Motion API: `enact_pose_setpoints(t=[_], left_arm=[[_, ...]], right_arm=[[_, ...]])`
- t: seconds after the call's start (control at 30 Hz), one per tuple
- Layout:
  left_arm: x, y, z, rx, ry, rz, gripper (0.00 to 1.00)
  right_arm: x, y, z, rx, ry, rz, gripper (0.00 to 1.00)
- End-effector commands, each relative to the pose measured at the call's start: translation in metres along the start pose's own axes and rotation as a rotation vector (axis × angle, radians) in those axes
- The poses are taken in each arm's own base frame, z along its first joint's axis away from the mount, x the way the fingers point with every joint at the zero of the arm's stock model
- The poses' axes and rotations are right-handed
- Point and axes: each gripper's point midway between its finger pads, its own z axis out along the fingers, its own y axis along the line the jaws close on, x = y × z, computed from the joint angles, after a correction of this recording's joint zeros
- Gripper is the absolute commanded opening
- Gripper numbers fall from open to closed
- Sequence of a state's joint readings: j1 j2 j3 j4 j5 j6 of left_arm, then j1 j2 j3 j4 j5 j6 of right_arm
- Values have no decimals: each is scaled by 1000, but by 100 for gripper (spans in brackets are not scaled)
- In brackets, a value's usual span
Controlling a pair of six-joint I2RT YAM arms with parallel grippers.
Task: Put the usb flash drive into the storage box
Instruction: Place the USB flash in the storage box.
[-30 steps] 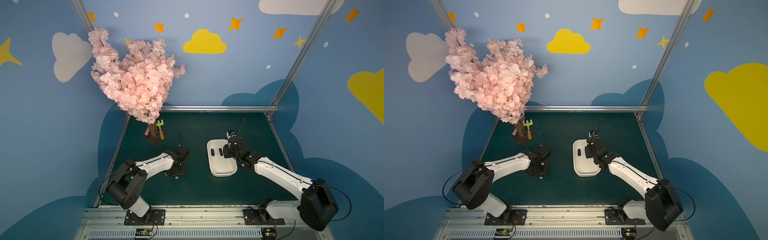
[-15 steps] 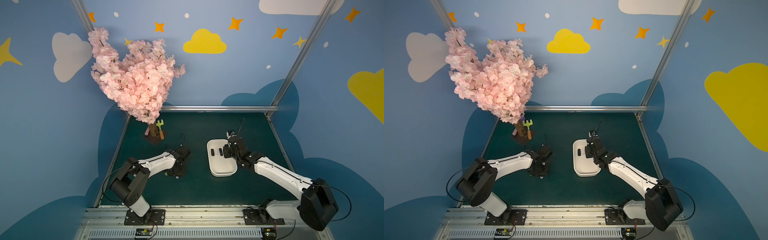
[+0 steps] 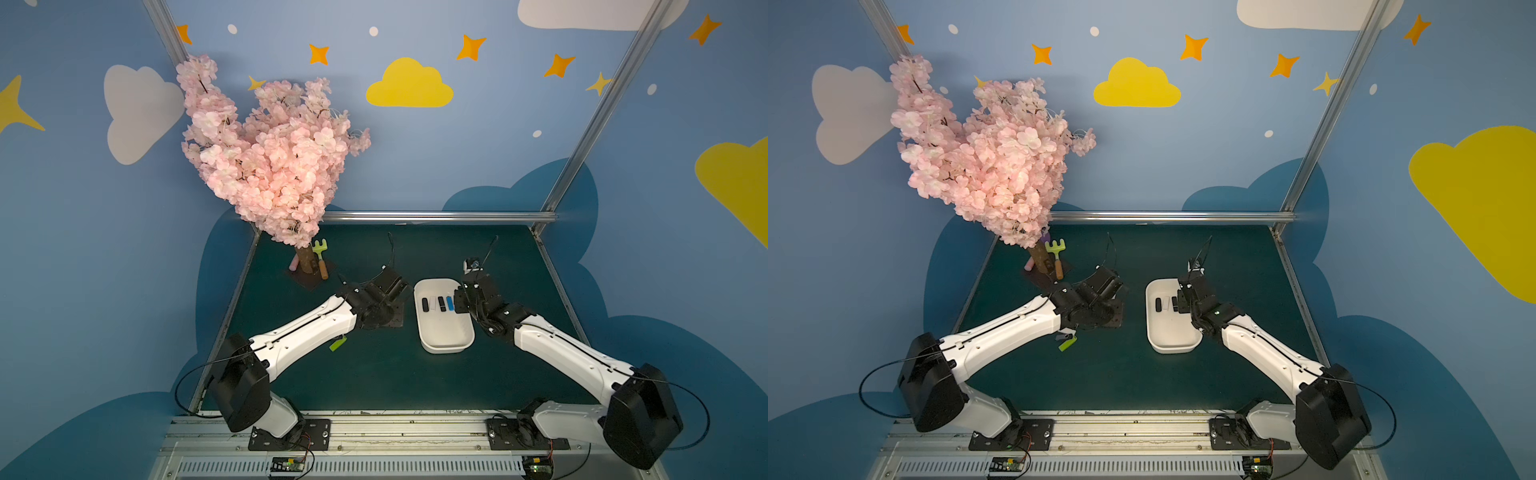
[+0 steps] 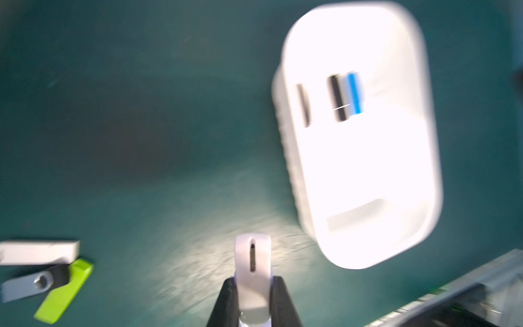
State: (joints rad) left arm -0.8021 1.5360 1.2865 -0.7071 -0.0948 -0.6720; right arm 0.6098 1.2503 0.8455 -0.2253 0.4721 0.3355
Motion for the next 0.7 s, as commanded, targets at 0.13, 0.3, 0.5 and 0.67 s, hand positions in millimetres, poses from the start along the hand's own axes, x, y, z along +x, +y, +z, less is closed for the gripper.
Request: enact_pose_setpoints(t=[0.13,0.3,0.5,0.67], left_arm=[[-10,-39,30,-9,90,-35,5],[-13,-71,55,4,121,-9,8],[-2,-79,95,-102,185,28,9],[2,-70,121,-182,214,22,10]], right_arm=[[1,-43,-8,118,-35,152,31],[5,-51,-3,110,-46,203,31],[8,-49,1,78,-19,238,30],[7,-48,0,60,-19,247,30]])
